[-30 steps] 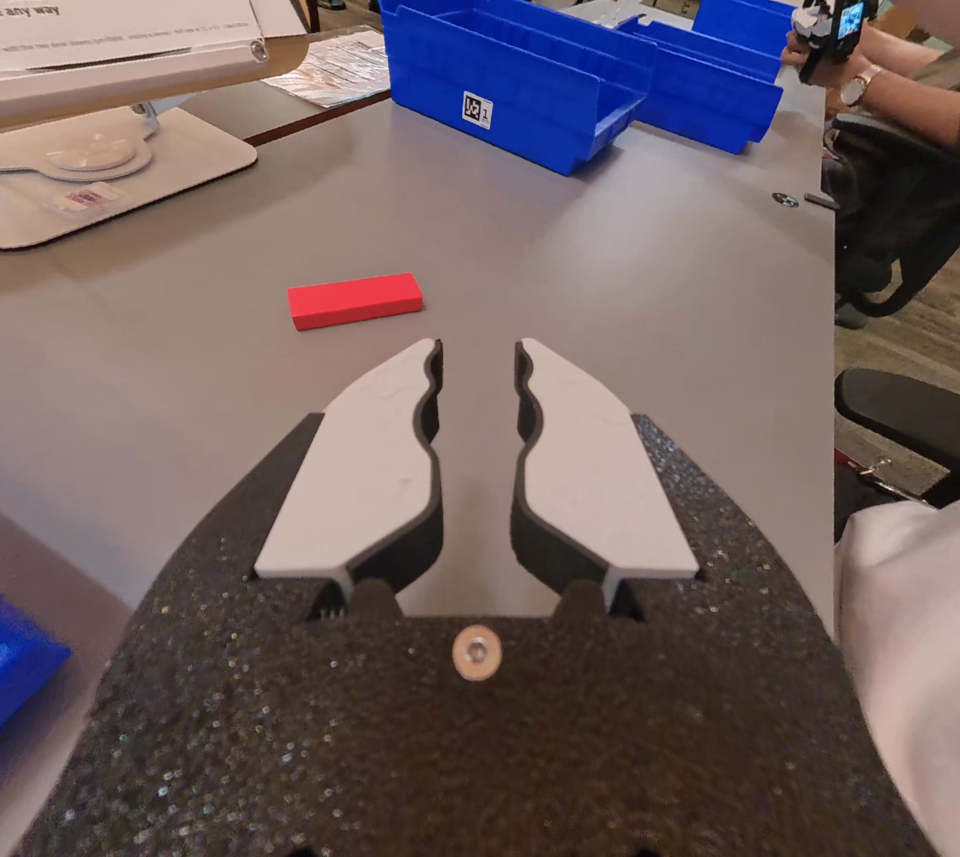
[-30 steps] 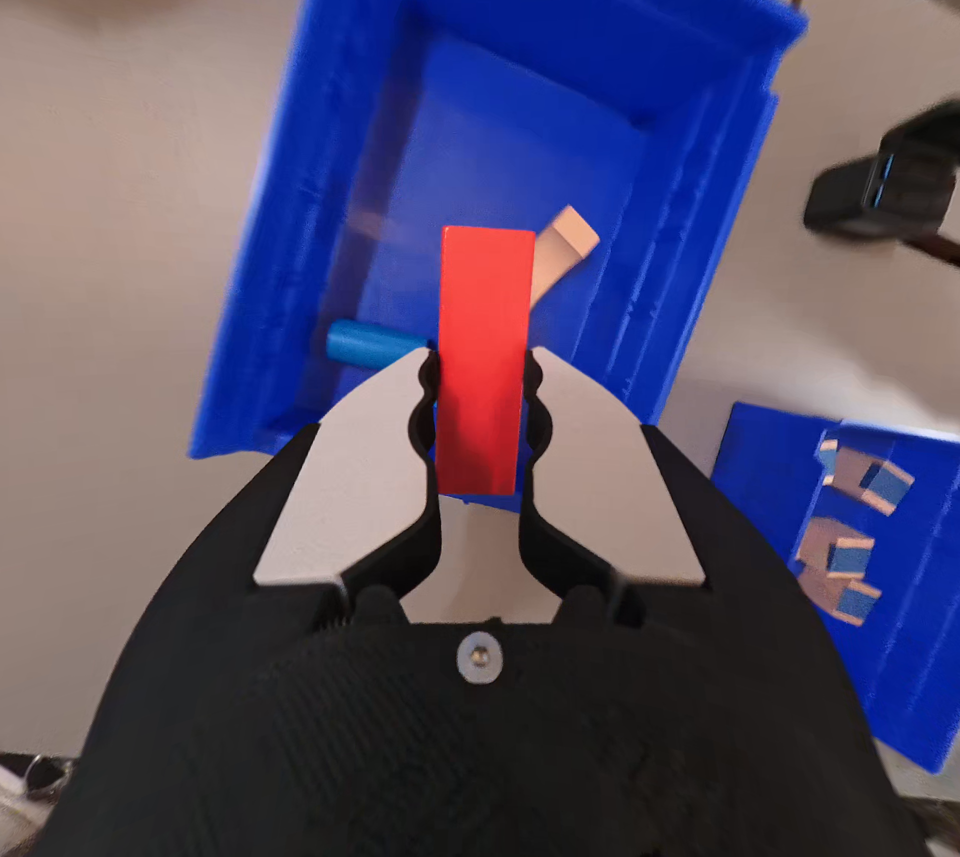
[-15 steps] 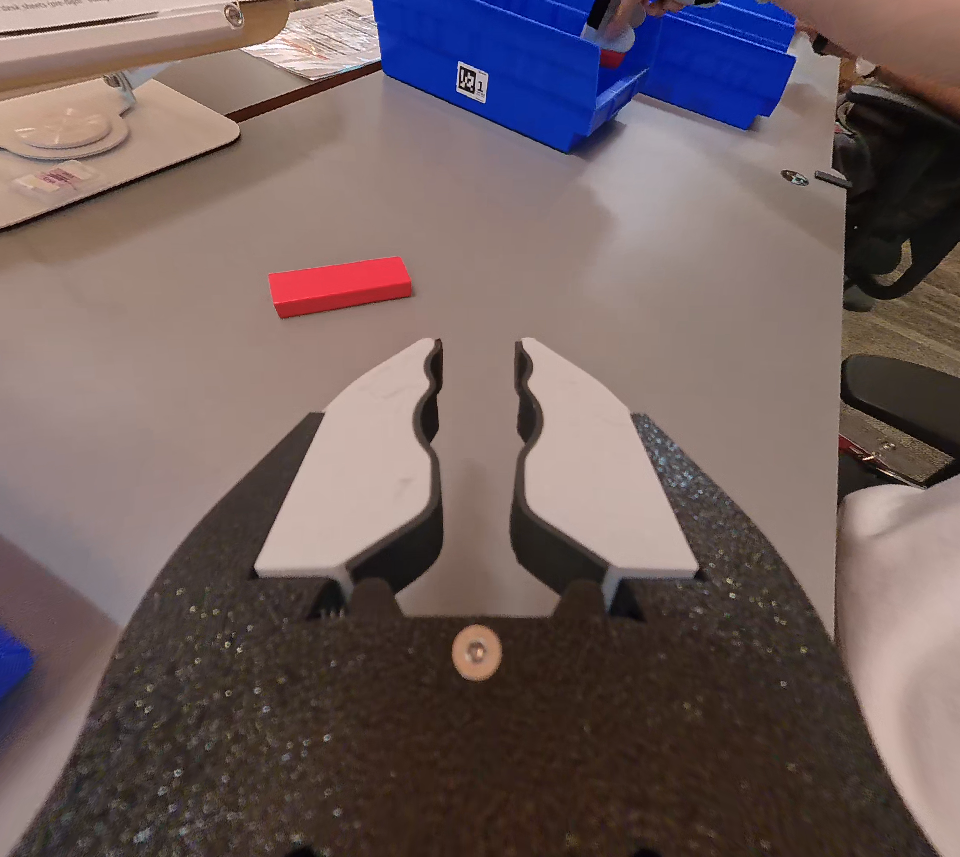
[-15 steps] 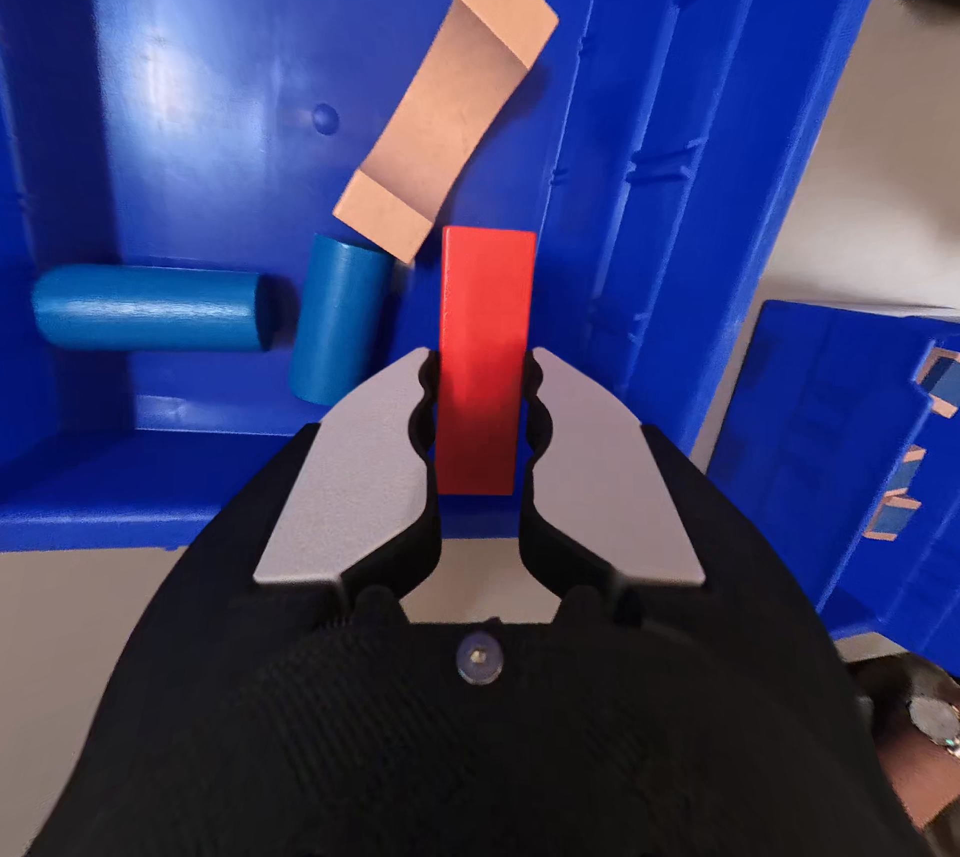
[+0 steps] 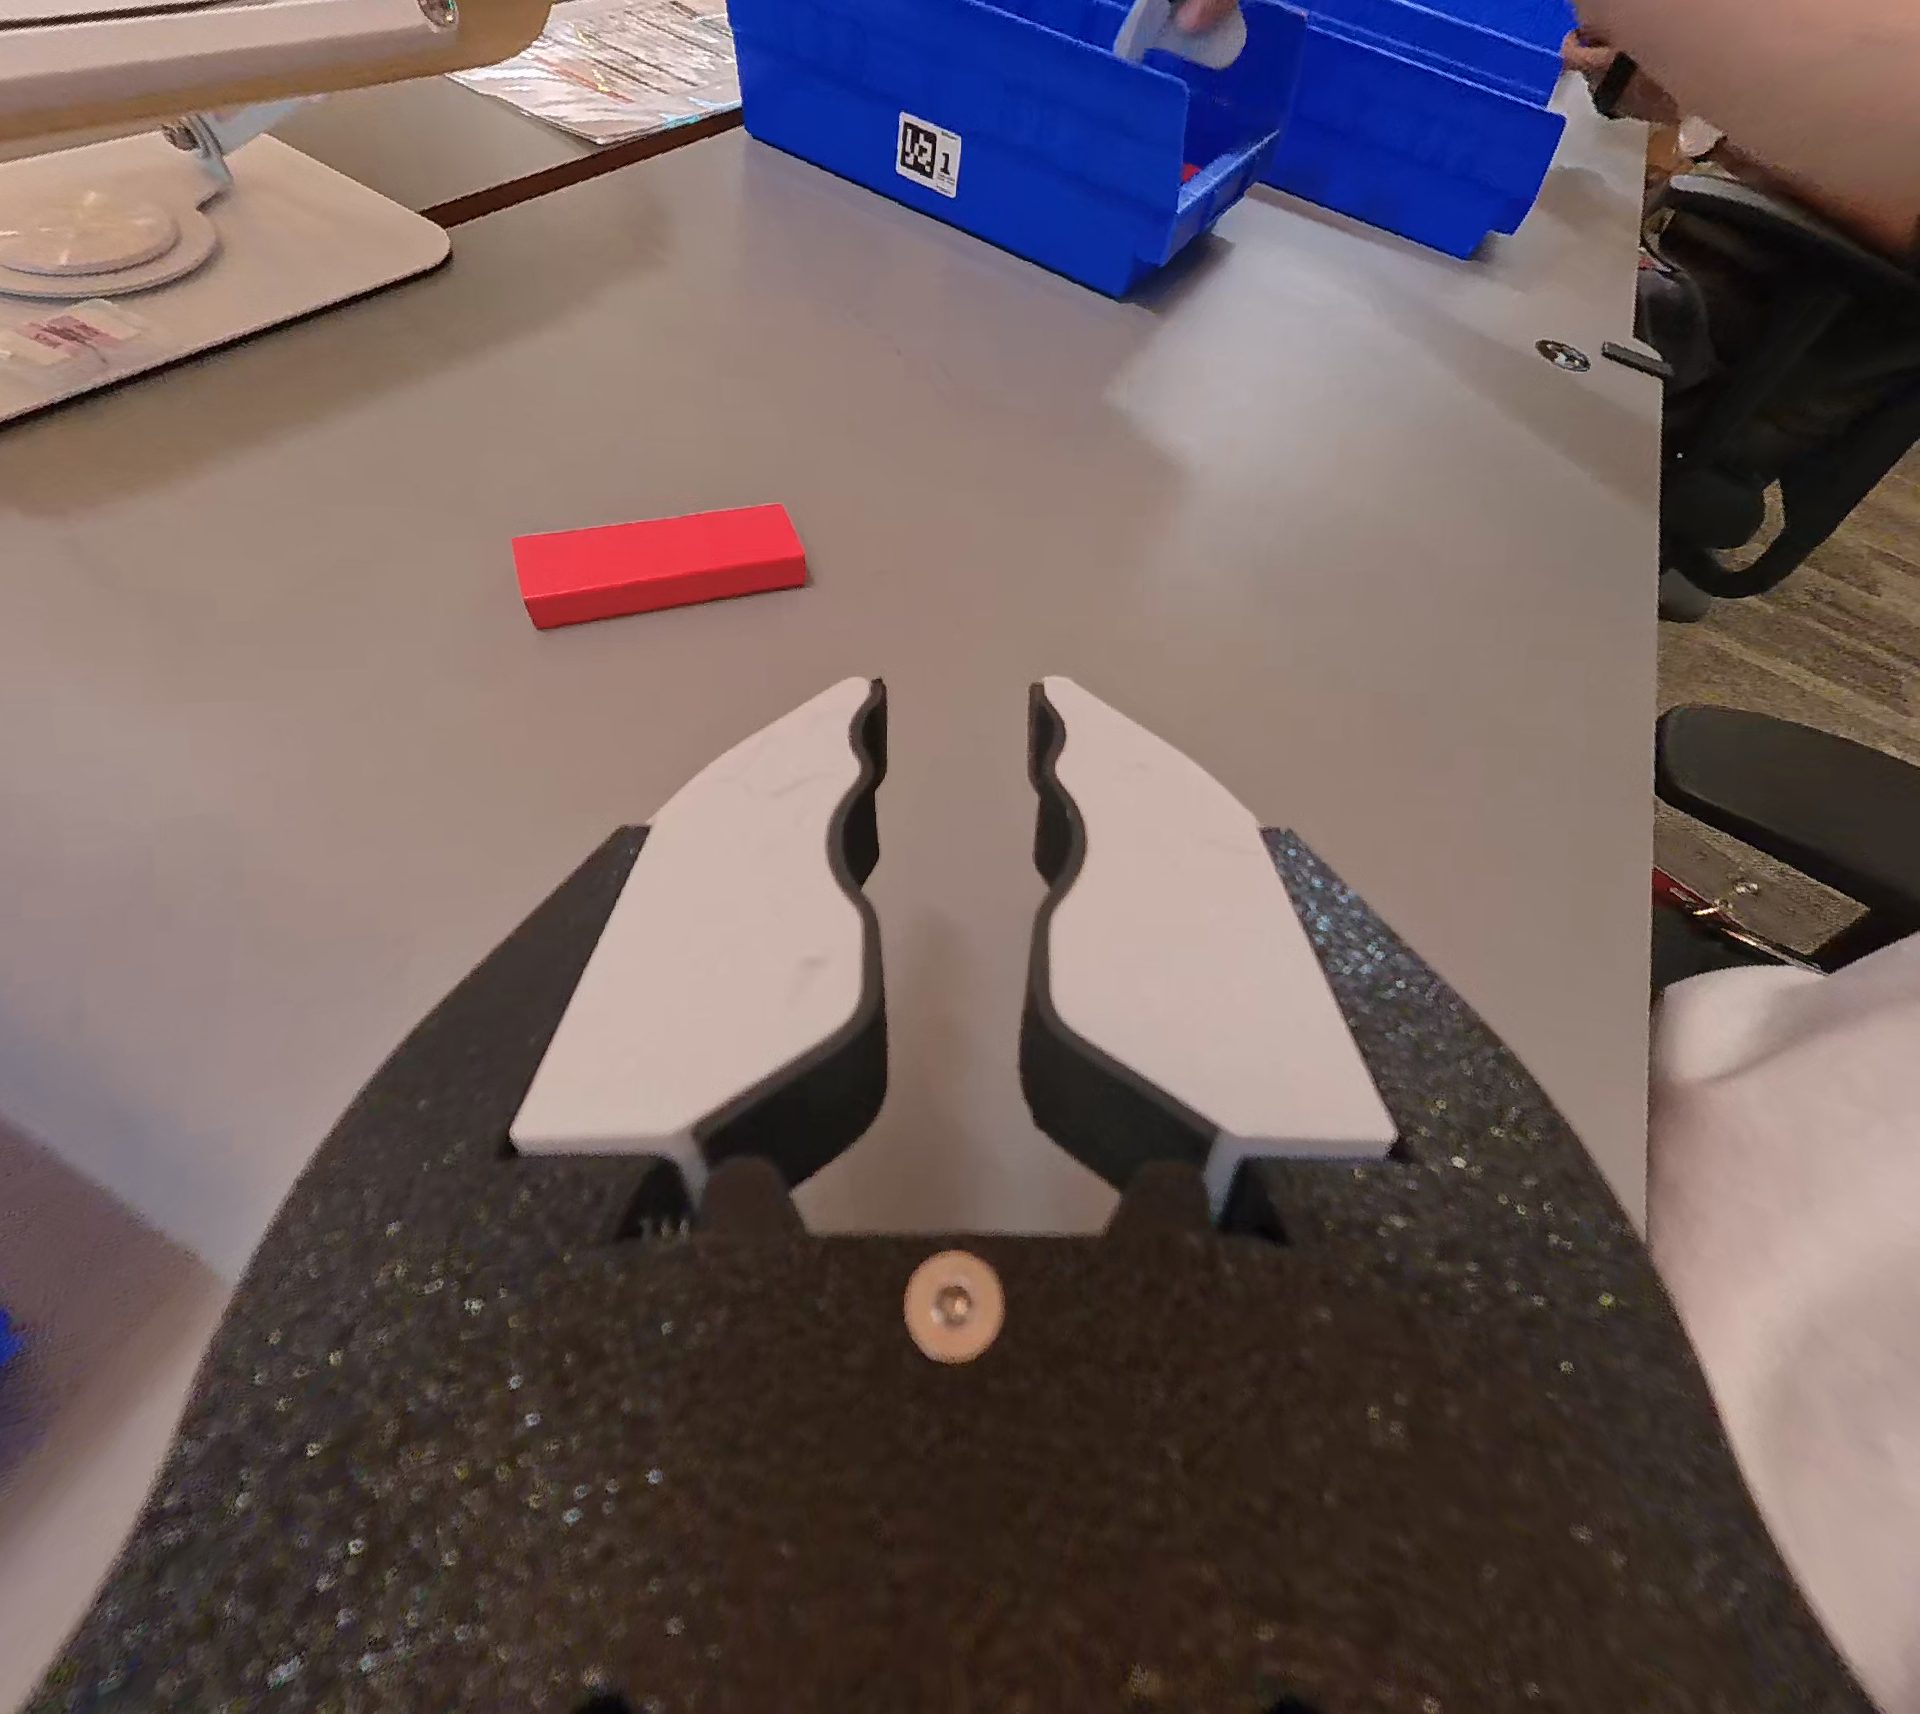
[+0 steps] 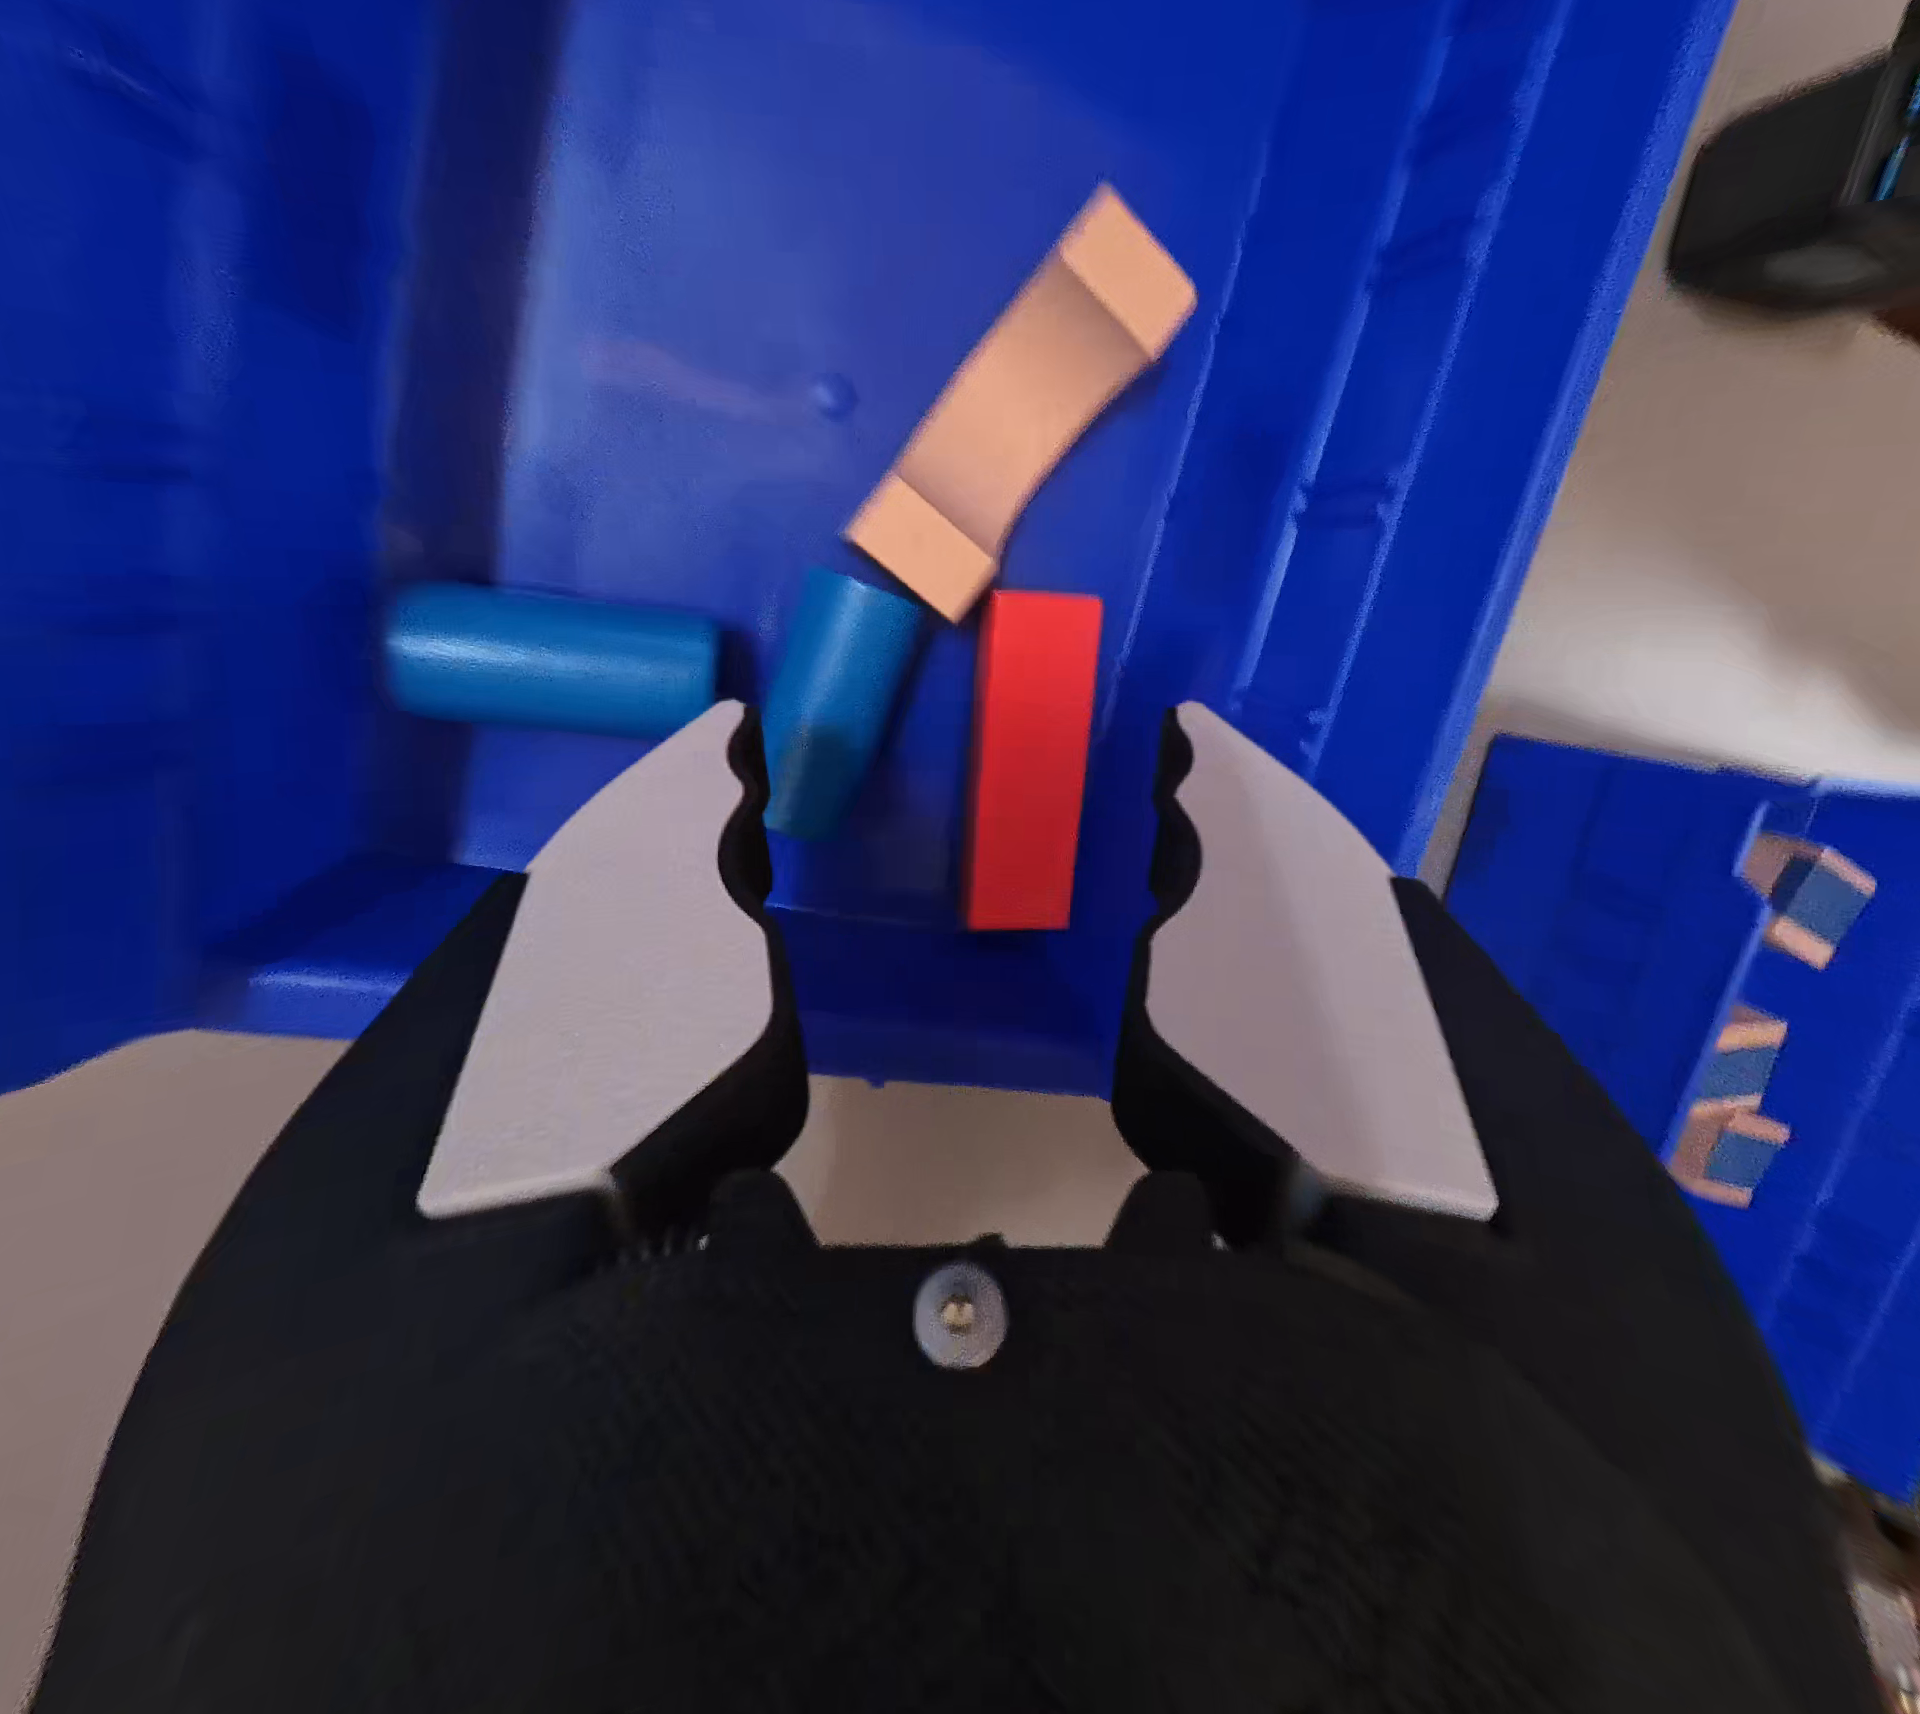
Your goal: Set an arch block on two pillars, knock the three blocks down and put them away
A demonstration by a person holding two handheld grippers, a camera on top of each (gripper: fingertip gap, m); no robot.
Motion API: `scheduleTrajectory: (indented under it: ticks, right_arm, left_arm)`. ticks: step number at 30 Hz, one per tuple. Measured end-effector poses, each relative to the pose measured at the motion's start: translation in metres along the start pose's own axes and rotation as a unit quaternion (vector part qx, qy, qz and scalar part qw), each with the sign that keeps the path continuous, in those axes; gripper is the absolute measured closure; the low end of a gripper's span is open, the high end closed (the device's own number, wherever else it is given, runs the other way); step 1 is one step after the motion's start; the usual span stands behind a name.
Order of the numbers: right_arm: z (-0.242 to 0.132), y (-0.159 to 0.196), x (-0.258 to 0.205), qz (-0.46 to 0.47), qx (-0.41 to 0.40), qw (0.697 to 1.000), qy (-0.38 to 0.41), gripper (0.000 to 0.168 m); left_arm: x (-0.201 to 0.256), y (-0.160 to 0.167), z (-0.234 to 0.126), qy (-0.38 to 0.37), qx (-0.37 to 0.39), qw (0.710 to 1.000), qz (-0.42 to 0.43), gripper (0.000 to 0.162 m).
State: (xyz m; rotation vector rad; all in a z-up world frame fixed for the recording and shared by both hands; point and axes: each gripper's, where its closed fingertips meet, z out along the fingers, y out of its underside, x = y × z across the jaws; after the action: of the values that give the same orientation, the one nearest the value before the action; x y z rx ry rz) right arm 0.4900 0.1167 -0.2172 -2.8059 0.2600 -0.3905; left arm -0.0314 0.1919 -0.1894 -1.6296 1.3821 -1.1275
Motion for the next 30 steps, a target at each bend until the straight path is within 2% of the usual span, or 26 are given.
scheduleTrajectory:
  ticks: [3, 9, 13, 18, 22, 30]
  right_arm:
    - [-0.035, -0.037, -0.043, -0.041, 0.057, 0.996, -0.046, 0.091]
    - [-0.086, -0.087, -0.189, -0.177, 0.118, 0.964, -0.157, 0.086]
    - [-0.082, -0.097, -0.292, -0.245, 0.128, 0.936, -0.219, 0.085]
    - [-0.046, -0.093, -0.380, -0.288, 0.079, 0.922, -0.246, 0.083]
    - [-0.033, -0.097, -0.420, -0.287, 0.072, 0.921, -0.255, 0.084]
    - [-0.010, -0.095, -0.445, -0.312, 0.051, 0.927, -0.203, 0.086]
  left_arm:
    - [-0.003, -0.003, -0.004, -0.002, 0.008, 1.000, -0.001, 0.137]
    - [-0.008, -0.005, -0.007, -0.002, 0.016, 1.000, -0.016, 0.137]
    - [-0.009, -0.007, -0.010, -0.008, 0.018, 1.000, -0.010, 0.137]
    - [-0.010, -0.009, -0.014, -0.013, 0.021, 1.000, -0.004, 0.137]
    - [-0.011, -0.013, -0.020, -0.020, 0.029, 0.999, 0.002, 0.137]
    - [-0.009, -0.019, -0.025, -0.008, 0.047, 0.999, 0.001, 0.137]
